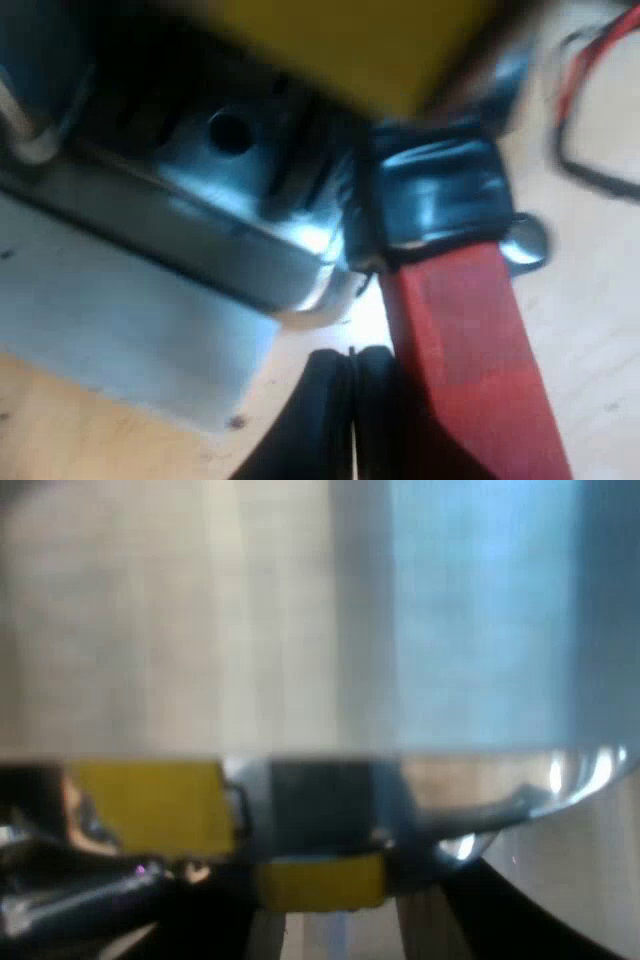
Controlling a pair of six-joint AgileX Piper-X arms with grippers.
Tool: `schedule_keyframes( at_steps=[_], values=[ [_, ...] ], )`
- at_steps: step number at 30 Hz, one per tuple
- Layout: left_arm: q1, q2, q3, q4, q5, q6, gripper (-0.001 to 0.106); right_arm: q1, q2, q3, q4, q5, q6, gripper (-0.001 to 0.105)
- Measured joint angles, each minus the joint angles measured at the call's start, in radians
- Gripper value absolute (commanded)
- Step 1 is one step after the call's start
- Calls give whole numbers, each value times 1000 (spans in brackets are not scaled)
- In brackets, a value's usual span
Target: Put the handle in the coffee machine
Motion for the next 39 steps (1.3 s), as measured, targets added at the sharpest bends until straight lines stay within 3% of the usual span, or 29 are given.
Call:
schedule_keyframes(
  at_steps=[8,13,14,22,25,30,35,39],
  values=[
    [-54,-82,126,-68,15,-28,0,0,0,0,-3,18,-1,30],
    [-82,-116,173,-139,3,-103,0,0,0,3,-5,19,-1,30],
    [-106,-139,190,-181,-4,-150,0,0,0,4,-7,19,1,30],
    [-191,-155,192,-216,-54,-216,0,8,-8,10,11,89,-1,31],
    [-206,-155,195,-216,-53,-233,0,1,-22,10,58,81,-6,37],
    [-206,-155,195,-216,-46,-236,0,3,-110,65,216,44,77,59],
    [-214,-155,202,-210,-18,-240,0,6,-191,147,300,-15,140,61],
    [-259,-171,243,-235,26,-284,0,6,-281,223,368,-14,158,61]
  ],
)
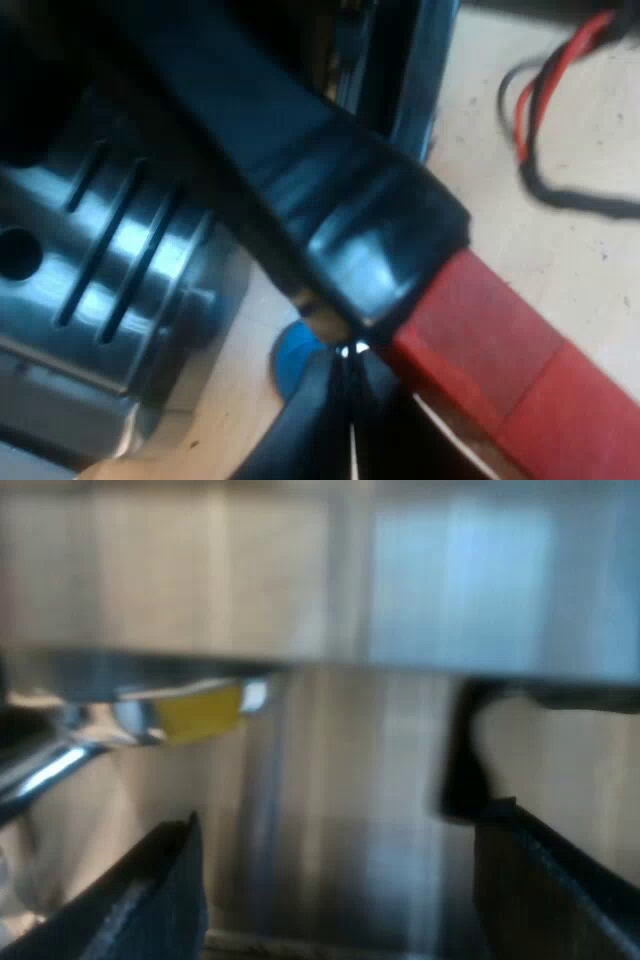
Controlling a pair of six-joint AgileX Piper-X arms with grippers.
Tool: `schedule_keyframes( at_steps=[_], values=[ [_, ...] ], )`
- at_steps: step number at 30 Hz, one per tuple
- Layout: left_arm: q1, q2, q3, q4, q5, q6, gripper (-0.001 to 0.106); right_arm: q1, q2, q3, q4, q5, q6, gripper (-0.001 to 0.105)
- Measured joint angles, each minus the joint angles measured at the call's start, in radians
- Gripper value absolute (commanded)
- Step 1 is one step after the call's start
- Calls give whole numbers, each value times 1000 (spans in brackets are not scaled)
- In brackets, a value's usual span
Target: Put the handle in the coffee machine
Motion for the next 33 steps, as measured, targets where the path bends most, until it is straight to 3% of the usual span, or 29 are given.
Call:
schedule_keyframes(
  at_steps=[8,9,13,15,19,20,24,28,33],
  values=[
    [-11,-26,38,-18,5,-92,0,0,-142,155,31,-23,0,60],
    [-11,-30,41,-25,5,-111,0,0,-201,227,35,-32,2,60],
    [-14,-35,46,-59,5,-176,0,0,-328,319,83,-77,2,60],
    [-16,-35,46,-79,5,-187,0,0,-419,349,171,-126,41,60],
    [-15,-35,46,-98,9,-209,0,0,-524,358,299,-230,81,60],
    [-15,-35,46,-106,9,-216,0,0,-591,358,393,-305,111,60],
    [-53,-35,48,-116,5,-218,0,0,-718,358,558,-427,176,67],
    [-135,-35,48,-159,-20,-222,0,0,-801,358,609,-468,183,74],
    [-259,-37,48,-214,-137,-227,0,0,-882,358,658,-481,183,77]
  ],
)
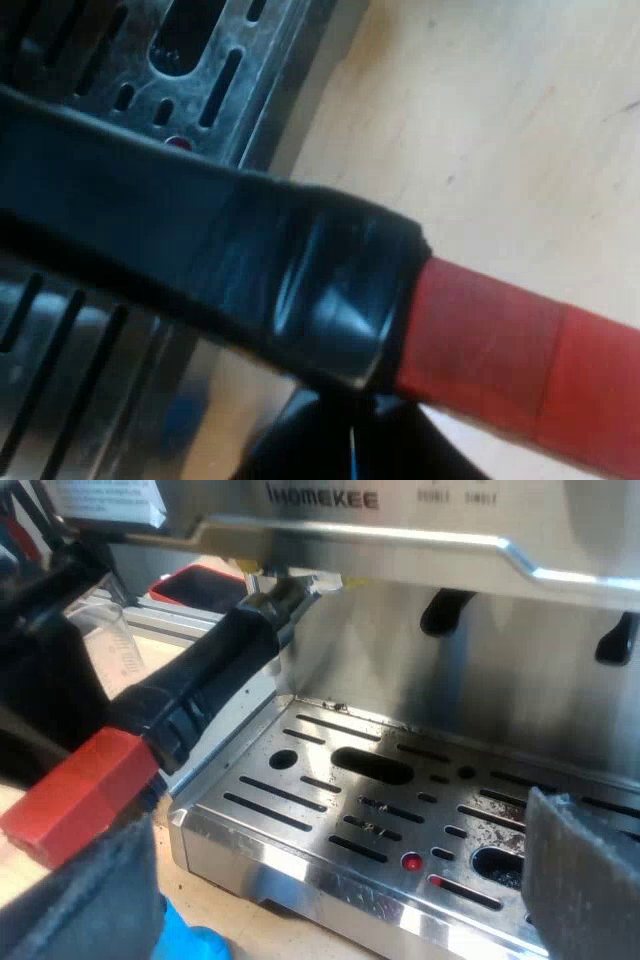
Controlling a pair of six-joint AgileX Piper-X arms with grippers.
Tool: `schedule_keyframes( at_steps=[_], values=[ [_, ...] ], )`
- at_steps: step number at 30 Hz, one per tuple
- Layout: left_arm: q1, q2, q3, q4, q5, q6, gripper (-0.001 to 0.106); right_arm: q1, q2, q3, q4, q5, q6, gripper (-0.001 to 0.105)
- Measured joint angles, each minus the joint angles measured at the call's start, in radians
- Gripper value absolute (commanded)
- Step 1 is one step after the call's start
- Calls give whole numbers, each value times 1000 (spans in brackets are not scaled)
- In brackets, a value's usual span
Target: Put the handle in the coffee machine
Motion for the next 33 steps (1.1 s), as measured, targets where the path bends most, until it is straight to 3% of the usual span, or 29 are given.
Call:
schedule_keyframes(
  at_steps=[3,10,14,18,21,26,29,31,33],
  values=[
    [-24,0,2,0,-49,0,0,0,-20,0,13,-4,0,77],
    [6,-12,2,5,-38,0,0,0,-23,0,17,-47,1,77],
    [76,-88,2,14,12,0,0,0,-23,-8,41,-64,1,77],
    [167,-198,-3,7,32,-15,0,0,-15,-95,211,-71,-7,77],
    [198,-236,-4,10,31,-21,0,0,-9,-141,262,-102,-21,77],
    [293,-352,-4,45,-23,-36,0,0,-7,-158,271,-122,-24,77],
    [351,-414,-4,45,-39,-38,1,0,-7,-215,317,-218,-34,77],
    [368,-436,-4,45,-41,-45,6,0,-7,-237,325,-240,-45,77],
    [389,-470,-4,47,-41,-58,25,0,-7,-262,351,-261,-71,77]
  ],
)
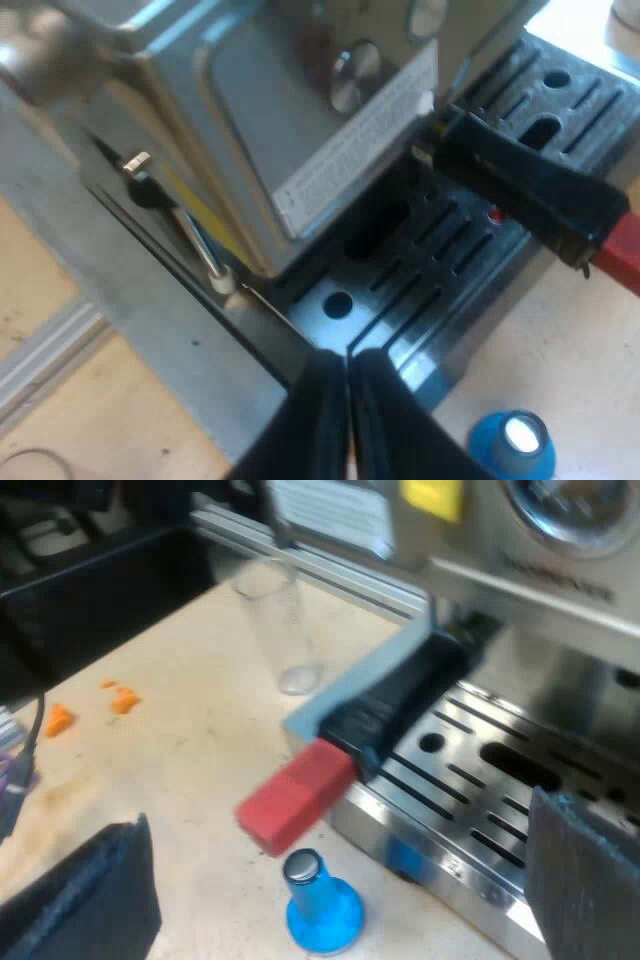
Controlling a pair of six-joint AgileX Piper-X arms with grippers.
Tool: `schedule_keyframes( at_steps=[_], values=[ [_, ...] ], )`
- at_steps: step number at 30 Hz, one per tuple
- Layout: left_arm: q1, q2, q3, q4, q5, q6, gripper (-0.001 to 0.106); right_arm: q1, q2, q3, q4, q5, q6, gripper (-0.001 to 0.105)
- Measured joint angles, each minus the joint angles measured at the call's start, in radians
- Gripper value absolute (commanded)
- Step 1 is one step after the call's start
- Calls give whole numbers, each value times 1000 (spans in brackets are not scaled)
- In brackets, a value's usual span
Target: Put the handle in the coffee machine
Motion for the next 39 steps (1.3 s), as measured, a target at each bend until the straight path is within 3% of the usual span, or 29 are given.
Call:
schedule_keyframes(
  at_steps=[1,3,6,11,13,18,20,30,31,33,39],
  values=[
    [4,-7,0,0,-3,-1,29,0,0,-6,6,-2,-2,77],
    [13,-28,0,0,-25,-2,52,0,0,-24,15,-7,-7,77],
    [16,-46,-6,2,-52,-5,71,-16,0,-47,18,-11,-7,77],
    [16,-52,-52,5,-60,-5,87,-100,22,-131,127,-29,-7,77],
    [16,-52,-73,2,-60,-28,88,-149,37,-176,194,-28,-7,77],
    [16,-60,-104,-78,-60,-215,88,-319,40,-253,336,-36,5,77],
    [16,-67,-104,-79,-60,-241,88,-394,30,-256,366,-36,17,77],
    [16,-159,-104,-76,-87,-261,88,-758,-53,-255,591,-41,31,77],
    [16,-195,-104,-76,-90,-261,88,-758,-55,-255,595,-41,28,77],
    [16,-230,-100,-78,-92,-261,88,-901,-127,-238,624,-55,-7,77],
    [16,-297,-76,-70,-107,-273,88,-953,-186,-215,640,-55,-24,77]
  ],
)
